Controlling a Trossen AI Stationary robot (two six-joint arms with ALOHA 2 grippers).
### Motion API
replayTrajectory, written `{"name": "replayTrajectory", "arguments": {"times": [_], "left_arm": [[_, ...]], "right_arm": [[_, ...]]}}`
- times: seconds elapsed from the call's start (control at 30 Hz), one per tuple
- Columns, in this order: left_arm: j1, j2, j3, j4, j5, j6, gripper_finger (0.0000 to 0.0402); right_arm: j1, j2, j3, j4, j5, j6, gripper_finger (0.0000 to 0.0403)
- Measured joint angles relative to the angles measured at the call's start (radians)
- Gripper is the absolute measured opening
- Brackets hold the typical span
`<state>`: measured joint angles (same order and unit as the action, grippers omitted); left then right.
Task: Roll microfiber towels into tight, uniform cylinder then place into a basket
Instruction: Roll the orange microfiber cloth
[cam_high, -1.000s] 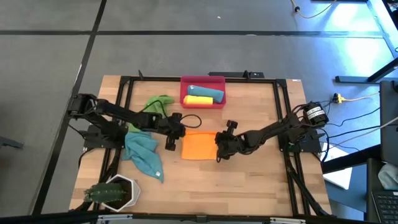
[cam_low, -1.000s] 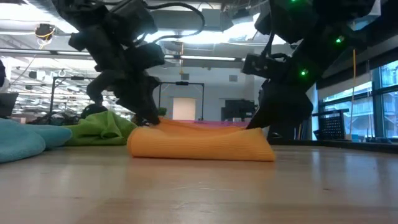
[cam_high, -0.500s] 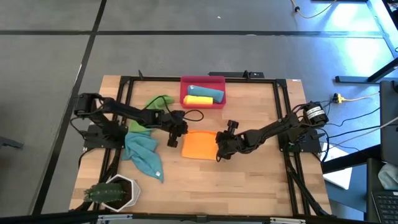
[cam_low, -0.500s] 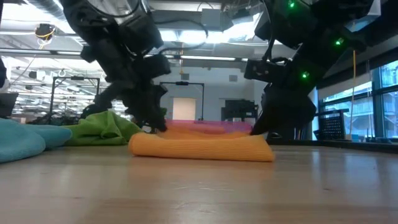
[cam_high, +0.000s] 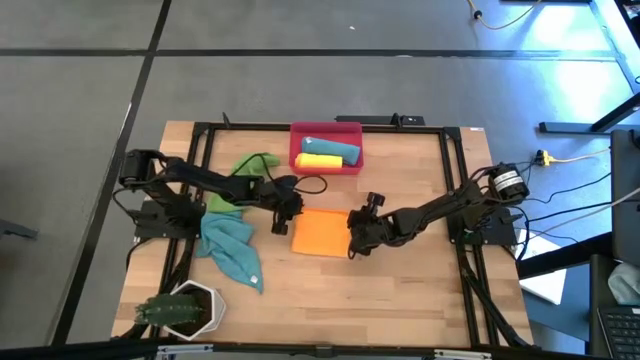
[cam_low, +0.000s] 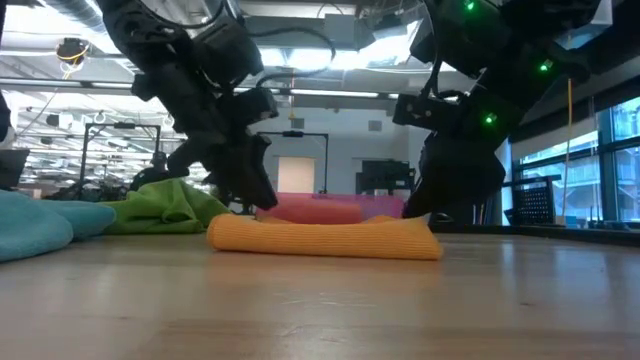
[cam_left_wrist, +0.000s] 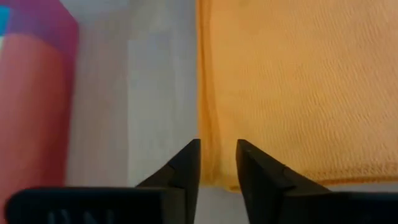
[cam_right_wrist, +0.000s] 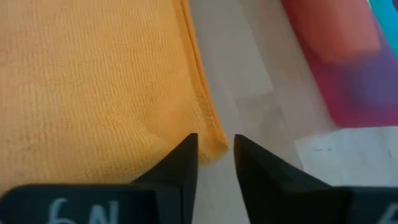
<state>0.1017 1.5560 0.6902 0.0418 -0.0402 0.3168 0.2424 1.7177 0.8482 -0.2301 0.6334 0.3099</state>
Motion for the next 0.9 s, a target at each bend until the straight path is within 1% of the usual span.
{"name": "replayTrajectory", "arguments": {"times": [0.1,0.23,0.33,0.4,0.47,0.57,0.77,0.83,0.9], "left_arm": [[-0.001,-0.041,0.0,-0.009,-0.021,-0.005,0.0111],[-0.02,-0.129,-0.001,-0.033,-0.09,-0.081,0.012],[-0.049,-0.216,-0.002,-0.064,-0.077,-0.15,0.012],[-0.074,-0.267,-0.001,-0.056,-0.043,-0.232,0.0118],[-0.111,-0.294,0.001,-0.034,-0.006,-0.309,0.0114],[-0.195,-0.298,0.0,-0.019,-0.01,-0.367,0.011],[-0.381,-0.262,-0.002,0.066,-0.171,-0.448,0.0107],[-0.438,-0.258,-0.002,0.097,-0.215,-0.474,0.0107],[-0.493,-0.258,-0.002,0.131,-0.271,-0.491,0.0107]], "right_arm": [[0.004,-0.045,0.0,-0.033,0.001,0.02,0.0125],[0.011,-0.149,0.0,-0.089,0.001,0.065,0.0128],[0.031,-0.235,0.0,-0.087,-0.009,0.113,0.0122],[0.051,-0.274,0.0,-0.065,-0.049,0.137,0.0118],[0.077,-0.282,0.001,-0.03,-0.098,0.155,0.0116],[0.125,-0.258,0.001,0.022,-0.127,0.165,0.0115],[0.219,-0.182,0.0,0.16,-0.124,0.195,0.0115],[0.257,-0.183,0.0,0.178,-0.065,0.234,0.0115],[0.298,-0.187,0.001,0.193,0.035,0.261,0.0115]]}}
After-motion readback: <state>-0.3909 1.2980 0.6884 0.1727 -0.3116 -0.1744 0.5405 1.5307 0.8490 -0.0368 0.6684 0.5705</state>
